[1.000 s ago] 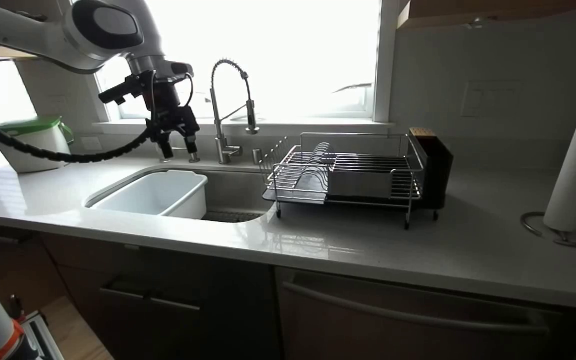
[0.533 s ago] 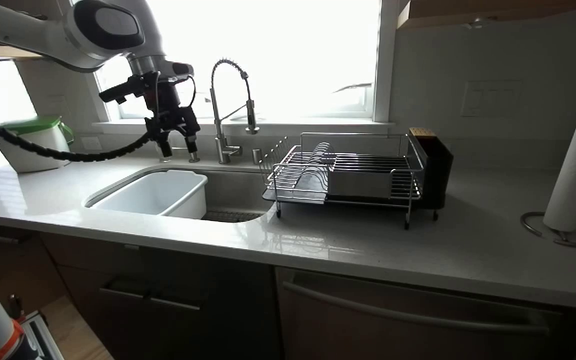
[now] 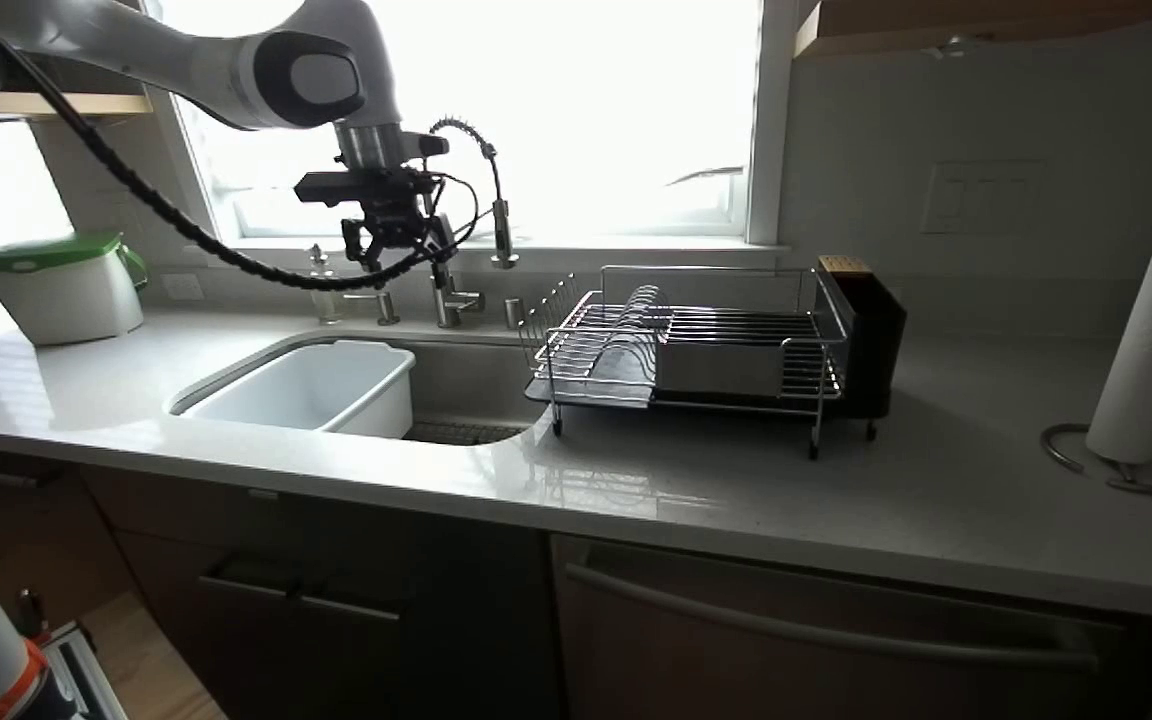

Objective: Turn the tap nozzle to the left

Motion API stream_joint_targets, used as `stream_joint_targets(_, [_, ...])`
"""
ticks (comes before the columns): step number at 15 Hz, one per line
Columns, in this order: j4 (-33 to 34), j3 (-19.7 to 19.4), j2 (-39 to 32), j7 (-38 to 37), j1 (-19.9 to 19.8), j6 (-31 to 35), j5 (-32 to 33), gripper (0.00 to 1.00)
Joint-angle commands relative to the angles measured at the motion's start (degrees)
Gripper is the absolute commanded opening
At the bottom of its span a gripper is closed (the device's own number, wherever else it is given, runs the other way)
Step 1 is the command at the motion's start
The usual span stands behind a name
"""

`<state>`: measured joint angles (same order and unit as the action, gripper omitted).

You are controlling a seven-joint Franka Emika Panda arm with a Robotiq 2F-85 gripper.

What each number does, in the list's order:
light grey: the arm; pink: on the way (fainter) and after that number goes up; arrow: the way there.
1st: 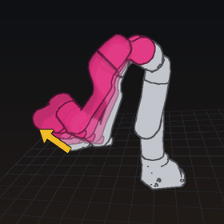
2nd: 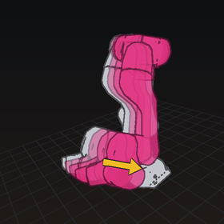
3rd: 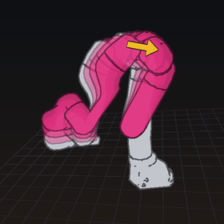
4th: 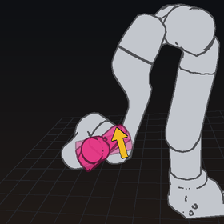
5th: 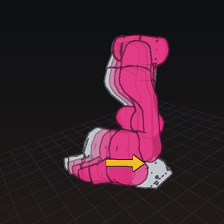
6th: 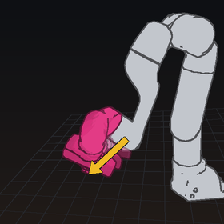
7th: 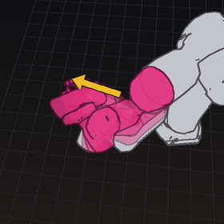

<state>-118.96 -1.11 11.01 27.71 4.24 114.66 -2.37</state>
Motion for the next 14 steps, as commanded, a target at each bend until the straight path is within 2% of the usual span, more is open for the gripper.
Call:
stream_joint_targets(1, [6.8,-2.5,-7.3,14.4,0.1,2.2,-8.6,1.0])
stream_joint_targets(9, [23.1,-0.3,-20.7,42.6,-4.5,3.1,-29.7,1.0])
stream_joint_targets(10, [18.6,-0.1,-16.7,36.8,-4.1,3.0,-24.8,1.0])
stream_joint_targets(14, [19.8,0.5,-17.8,37.4,-4.6,3.1,-25.3,1.0])
